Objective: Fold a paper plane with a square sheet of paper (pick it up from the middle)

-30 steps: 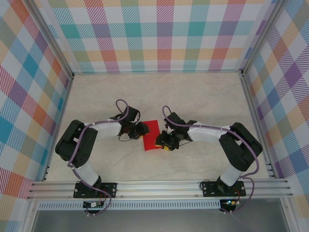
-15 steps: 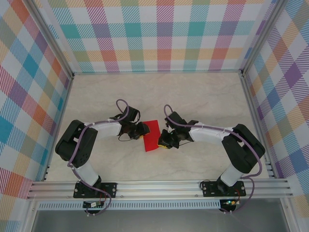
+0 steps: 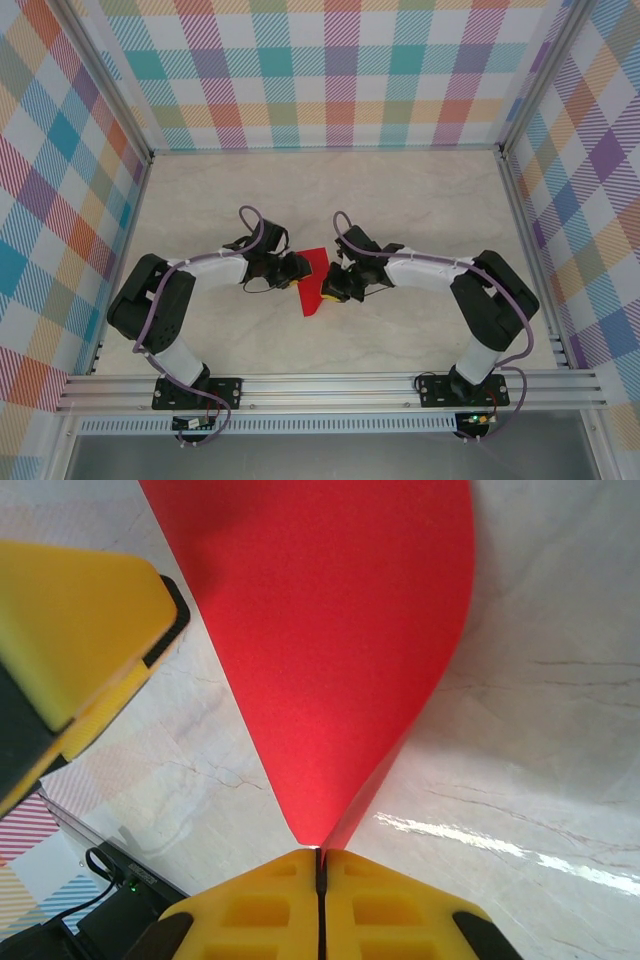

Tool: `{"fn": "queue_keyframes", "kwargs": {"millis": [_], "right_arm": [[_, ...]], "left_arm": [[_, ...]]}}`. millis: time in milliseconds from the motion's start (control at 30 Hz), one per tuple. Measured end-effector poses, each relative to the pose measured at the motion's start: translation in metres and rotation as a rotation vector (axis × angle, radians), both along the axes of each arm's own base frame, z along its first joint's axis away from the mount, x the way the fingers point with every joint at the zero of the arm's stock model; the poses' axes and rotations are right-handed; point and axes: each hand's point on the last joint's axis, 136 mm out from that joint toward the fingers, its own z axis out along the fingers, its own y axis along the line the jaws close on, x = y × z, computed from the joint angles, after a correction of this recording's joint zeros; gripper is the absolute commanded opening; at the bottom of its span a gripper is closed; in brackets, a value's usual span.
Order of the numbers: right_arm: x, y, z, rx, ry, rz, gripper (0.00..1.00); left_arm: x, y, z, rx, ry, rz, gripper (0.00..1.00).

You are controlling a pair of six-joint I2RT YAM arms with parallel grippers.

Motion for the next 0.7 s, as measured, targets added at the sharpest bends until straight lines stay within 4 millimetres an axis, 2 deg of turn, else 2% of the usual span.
{"fn": "queue_keyframes", "kwargs": {"millis": [233,467,700], "right_arm": [[0.007,0.008,-0.006,-0.007,0.01,0.004,0.07],[0.011,0.012,-0.012,-0.014,0.008,0.019,0.07],[0.013,0.015,-0.014,-0.018,0.007,0.025,0.08]], "left_arm": [[0.0,0.002,0.001,0.009,-0.003,0.006,0.35],[0.01,0.018,0.015,0.076,-0.081,0.069,0.33],[0.022,0.018,0.005,0.108,-0.084,0.088,0.28]]}}
